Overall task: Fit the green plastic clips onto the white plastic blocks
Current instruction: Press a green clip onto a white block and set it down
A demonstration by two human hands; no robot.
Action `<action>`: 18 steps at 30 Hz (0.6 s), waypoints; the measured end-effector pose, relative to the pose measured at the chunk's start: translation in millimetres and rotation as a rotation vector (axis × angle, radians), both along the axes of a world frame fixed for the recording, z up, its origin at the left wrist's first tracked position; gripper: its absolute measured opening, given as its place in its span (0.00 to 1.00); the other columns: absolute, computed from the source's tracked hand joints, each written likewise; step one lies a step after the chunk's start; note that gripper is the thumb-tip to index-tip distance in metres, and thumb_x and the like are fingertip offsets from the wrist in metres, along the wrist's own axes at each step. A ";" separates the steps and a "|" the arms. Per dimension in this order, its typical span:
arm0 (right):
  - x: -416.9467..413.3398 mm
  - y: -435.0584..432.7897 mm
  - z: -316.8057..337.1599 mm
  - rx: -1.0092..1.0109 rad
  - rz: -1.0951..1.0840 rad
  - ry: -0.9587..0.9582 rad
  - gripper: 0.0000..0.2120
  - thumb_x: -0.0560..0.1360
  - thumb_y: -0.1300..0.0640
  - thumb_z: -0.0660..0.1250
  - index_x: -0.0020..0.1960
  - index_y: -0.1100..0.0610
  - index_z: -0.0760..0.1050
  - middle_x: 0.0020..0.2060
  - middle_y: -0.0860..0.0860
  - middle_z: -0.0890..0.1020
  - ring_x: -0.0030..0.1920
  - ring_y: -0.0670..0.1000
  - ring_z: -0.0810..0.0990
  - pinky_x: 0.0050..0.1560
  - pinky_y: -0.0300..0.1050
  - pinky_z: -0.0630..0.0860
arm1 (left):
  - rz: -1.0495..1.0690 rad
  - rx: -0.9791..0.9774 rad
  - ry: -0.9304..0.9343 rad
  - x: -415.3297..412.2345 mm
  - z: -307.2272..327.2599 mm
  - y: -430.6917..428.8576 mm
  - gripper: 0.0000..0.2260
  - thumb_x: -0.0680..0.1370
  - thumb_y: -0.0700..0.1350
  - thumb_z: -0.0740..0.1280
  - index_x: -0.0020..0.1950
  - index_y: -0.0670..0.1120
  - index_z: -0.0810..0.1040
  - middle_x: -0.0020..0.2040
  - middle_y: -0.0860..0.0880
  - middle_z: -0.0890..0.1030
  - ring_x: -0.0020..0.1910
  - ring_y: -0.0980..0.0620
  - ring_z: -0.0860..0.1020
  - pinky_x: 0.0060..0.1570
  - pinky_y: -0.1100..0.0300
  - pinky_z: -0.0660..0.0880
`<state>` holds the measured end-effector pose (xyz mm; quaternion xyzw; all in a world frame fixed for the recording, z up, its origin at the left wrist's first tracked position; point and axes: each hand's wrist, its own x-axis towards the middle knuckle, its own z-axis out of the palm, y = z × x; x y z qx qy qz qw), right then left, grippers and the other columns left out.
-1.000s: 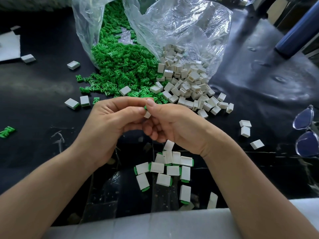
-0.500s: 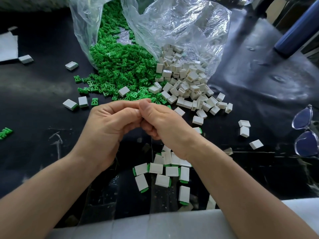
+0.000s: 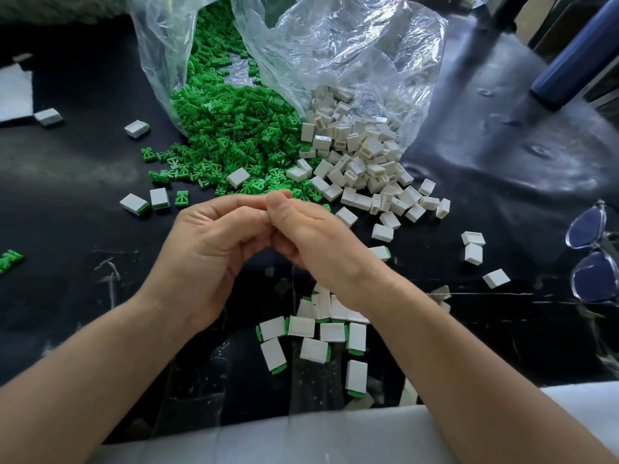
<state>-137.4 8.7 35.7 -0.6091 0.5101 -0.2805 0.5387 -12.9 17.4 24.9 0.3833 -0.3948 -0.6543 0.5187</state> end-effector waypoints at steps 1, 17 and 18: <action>-1.7 -0.3 1.0 0.036 0.001 -0.057 0.20 0.81 0.49 0.51 0.37 0.51 0.77 0.25 0.40 0.70 0.27 0.38 0.69 0.34 0.32 0.63 | -0.006 0.005 0.007 -0.5 0.7 0.3 0.07 0.64 0.39 0.67 0.37 0.42 0.85 0.36 0.42 0.83 0.33 0.48 0.81 0.34 0.60 0.78; -51.9 -24.8 9.9 -0.140 -0.300 0.289 0.17 0.77 0.44 0.60 0.38 0.54 0.78 0.24 0.42 0.74 0.27 0.38 0.72 0.36 0.41 0.71 | -0.075 -0.086 -0.317 0.9 4.0 5.2 0.11 0.59 0.50 0.72 0.39 0.49 0.85 0.32 0.50 0.83 0.28 0.58 0.77 0.25 0.69 0.69; -58.0 -27.5 8.6 -0.199 -0.349 0.359 0.15 0.76 0.46 0.62 0.39 0.54 0.78 0.26 0.42 0.75 0.30 0.40 0.73 0.39 0.40 0.73 | -0.130 -0.094 -0.339 -0.9 4.5 7.7 0.11 0.59 0.49 0.72 0.39 0.48 0.85 0.31 0.49 0.82 0.27 0.59 0.76 0.25 0.70 0.69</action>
